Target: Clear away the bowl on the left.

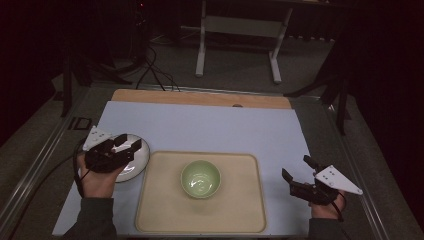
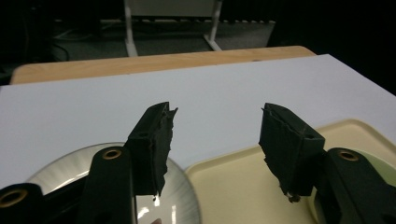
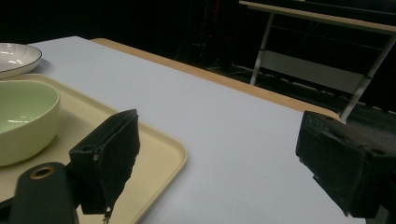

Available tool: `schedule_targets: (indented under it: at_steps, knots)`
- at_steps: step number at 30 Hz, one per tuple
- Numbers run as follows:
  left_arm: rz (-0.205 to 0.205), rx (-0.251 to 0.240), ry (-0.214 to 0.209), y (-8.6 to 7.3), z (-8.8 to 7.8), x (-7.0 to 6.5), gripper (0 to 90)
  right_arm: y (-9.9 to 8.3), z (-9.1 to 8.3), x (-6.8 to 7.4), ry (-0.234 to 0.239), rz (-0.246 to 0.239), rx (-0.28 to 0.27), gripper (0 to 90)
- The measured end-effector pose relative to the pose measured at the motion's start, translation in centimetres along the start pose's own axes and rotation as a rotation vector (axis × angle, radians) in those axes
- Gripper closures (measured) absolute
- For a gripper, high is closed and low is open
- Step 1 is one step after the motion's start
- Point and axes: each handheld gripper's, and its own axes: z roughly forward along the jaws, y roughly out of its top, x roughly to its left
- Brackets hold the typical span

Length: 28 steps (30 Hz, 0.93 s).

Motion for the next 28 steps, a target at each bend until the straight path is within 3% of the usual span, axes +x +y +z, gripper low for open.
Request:
schedule_targets:
  at_steps: [3,8,14,18,23,28]
  knots:
    - [-0.023,-0.01,-0.017,0.0,-0.6,0.8,41.9,0.0,0.0,0.0,0.0,0.001,0.0,13.3]
    - [-0.017,-0.022,0.007,-0.1,-1.5,1.6,38.4,0.0,0.0,-0.1,0.004,0.007,0.005,13.3]
    - [0.015,-0.001,0.098,-0.4,-1.8,1.9,24.3,-0.1,0.0,-0.1,0.006,0.009,0.007,13.2]
    - [0.025,-0.016,0.129,-0.5,-2.1,2.1,16.6,-0.1,0.0,-0.1,0.005,0.011,0.009,13.2]
    - [0.02,-0.03,0.133,-0.9,-2.4,2.6,15.7,-0.1,0.0,-0.1,0.002,0.012,0.009,13.1]
    - [-0.015,-0.036,0.136,-1.6,-2.5,3.4,16.1,-0.1,0.0,-0.1,0.002,0.013,0.011,12.9]
